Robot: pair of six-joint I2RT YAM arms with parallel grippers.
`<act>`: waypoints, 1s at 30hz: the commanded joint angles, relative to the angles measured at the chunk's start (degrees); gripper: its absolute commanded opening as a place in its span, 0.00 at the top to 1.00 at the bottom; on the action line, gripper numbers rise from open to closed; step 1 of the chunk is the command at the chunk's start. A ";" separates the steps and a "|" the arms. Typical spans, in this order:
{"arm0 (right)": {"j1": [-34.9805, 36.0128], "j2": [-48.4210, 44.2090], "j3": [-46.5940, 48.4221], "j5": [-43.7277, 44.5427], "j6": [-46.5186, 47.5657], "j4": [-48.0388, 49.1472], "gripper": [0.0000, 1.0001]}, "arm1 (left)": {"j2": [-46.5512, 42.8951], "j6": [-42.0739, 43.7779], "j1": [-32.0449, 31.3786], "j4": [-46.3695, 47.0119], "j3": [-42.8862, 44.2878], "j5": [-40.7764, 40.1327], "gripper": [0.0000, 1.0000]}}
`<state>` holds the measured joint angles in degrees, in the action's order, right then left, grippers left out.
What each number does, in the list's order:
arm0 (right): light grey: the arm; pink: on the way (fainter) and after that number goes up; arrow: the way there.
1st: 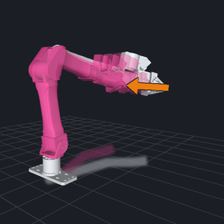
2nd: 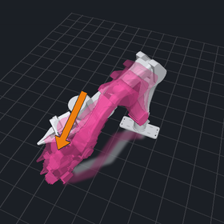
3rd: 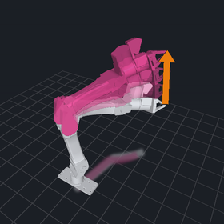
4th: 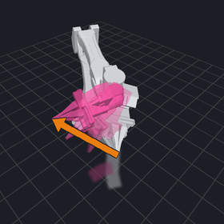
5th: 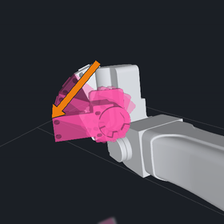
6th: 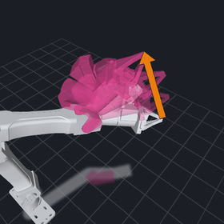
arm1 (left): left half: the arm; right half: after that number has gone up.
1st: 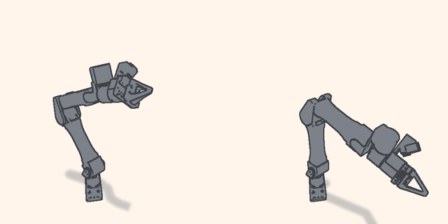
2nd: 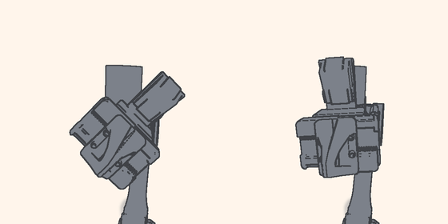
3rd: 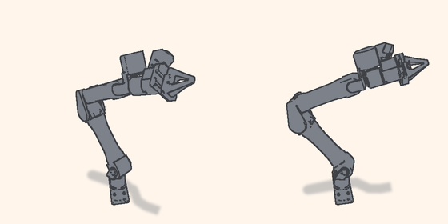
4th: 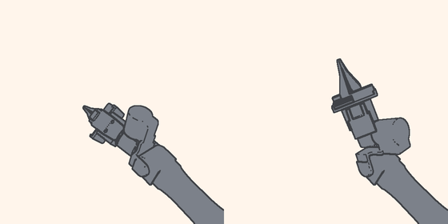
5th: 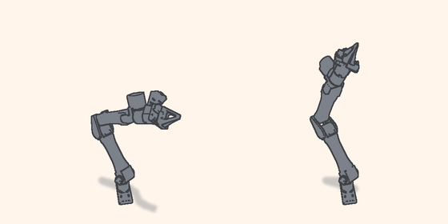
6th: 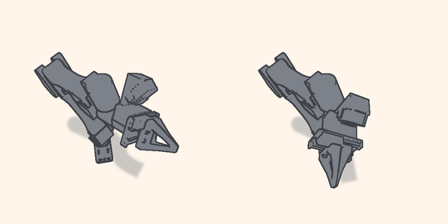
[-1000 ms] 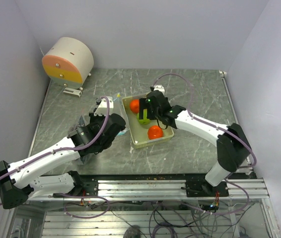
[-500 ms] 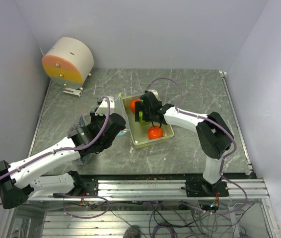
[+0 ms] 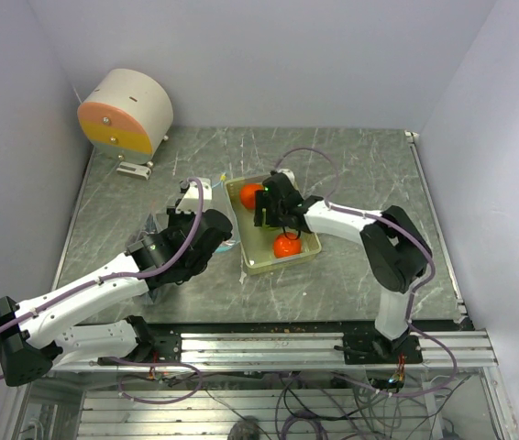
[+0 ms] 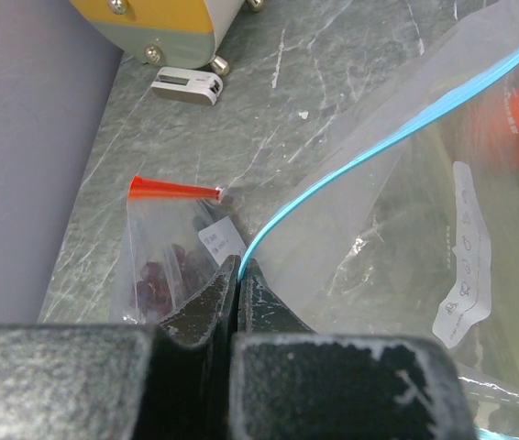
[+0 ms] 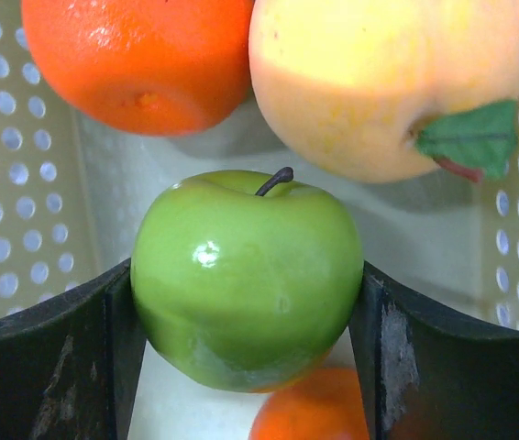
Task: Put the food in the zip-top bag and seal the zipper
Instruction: Pick up the fake fruit from the bin, then place the fake fruit in the zipper food storage bag.
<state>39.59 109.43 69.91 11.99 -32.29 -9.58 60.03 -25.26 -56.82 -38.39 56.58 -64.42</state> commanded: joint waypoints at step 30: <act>11.12 -29.37 -8.56 -20.17 5.62 17.48 0.41 | -1.82 1.50 0.25 10.77 -2.73 8.07 0.93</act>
<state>50.22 77.69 56.66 -16.29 -26.81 8.43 59.77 -24.18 -56.82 -29.71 53.80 -57.54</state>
